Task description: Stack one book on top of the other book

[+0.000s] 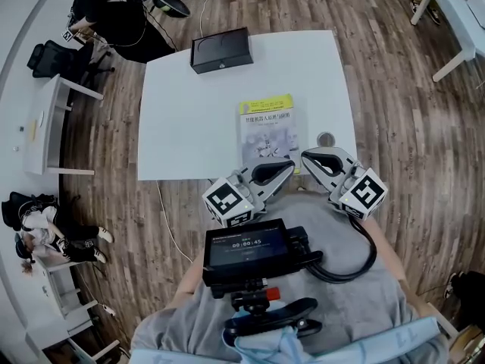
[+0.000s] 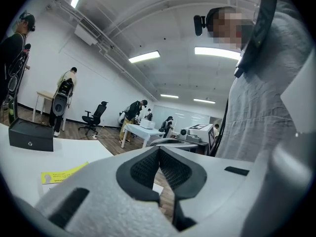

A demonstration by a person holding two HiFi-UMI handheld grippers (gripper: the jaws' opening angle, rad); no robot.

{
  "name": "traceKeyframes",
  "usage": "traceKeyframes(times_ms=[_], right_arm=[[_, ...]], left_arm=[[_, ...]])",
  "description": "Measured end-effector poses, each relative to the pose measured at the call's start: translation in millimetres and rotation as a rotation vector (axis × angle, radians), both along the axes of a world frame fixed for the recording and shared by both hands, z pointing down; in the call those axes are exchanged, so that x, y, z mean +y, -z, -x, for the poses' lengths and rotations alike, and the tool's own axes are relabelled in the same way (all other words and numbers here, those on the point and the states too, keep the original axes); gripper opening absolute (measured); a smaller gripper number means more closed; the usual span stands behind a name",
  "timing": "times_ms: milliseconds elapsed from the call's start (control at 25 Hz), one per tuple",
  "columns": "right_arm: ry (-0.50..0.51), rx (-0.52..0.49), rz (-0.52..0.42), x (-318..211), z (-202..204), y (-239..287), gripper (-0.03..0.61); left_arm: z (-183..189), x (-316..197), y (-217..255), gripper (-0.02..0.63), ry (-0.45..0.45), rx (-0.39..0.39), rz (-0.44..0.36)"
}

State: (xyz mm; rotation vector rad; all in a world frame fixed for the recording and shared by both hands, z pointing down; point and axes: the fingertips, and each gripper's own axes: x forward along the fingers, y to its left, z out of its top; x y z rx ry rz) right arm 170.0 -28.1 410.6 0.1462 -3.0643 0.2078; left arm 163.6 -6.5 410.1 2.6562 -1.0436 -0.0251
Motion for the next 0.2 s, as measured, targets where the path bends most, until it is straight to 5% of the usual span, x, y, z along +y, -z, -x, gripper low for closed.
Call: traceKeyframes(times_ms=[200], right_arm=[[-0.005,0.006,-0.005,-4.0,0.4,-1.3,0.031]], left_arm=[[1.4,-4.8,-1.9,0.018,-0.007,-0.003,0.001]])
